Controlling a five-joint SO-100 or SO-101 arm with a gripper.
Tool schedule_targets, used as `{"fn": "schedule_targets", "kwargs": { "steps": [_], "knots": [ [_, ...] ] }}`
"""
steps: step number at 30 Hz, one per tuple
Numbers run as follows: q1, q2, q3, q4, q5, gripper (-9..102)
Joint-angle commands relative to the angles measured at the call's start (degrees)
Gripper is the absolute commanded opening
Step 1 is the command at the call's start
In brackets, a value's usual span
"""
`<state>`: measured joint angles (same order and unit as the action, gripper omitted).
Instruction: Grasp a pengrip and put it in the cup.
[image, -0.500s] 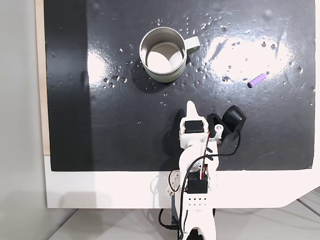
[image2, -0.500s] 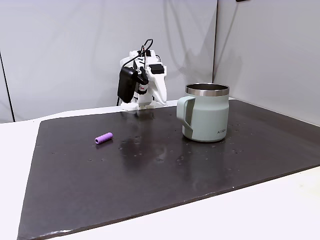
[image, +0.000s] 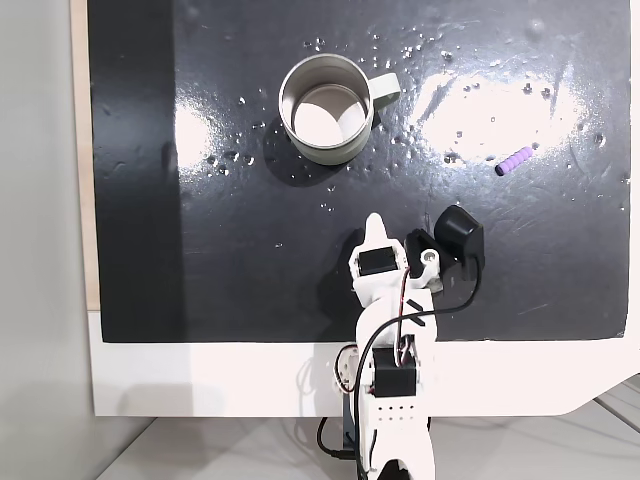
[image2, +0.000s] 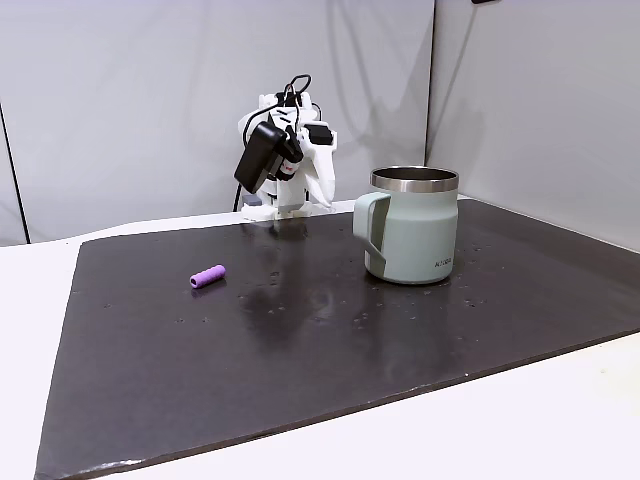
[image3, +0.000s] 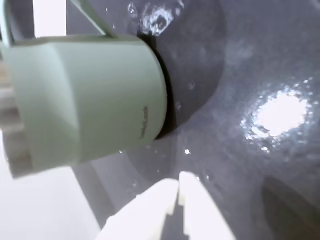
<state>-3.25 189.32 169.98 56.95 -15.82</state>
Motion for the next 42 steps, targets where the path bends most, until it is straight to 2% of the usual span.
{"fn": "schedule_targets", "kwargs": {
  "steps": [1,3,6,14,19,25,34,42],
  "knots": [
    [0.4,0.7,-10.4,6.2,-9.4,0],
    [4.0,0.8,-15.1,11.0,-12.7,0],
    [14.4,0.7,-22.1,15.2,-13.3,0],
    [18.5,-3.2,-30.2,20.2,-29.2,0],
    [21.4,-10.3,-35.2,20.3,-35.5,0],
    [25.8,-26.5,-45.4,18.3,-37.4,2],
    [32.7,-46.5,-57.0,16.4,-42.9,12],
    [36.6,-67.4,-67.9,17.4,-45.3,17]
  ]
}}
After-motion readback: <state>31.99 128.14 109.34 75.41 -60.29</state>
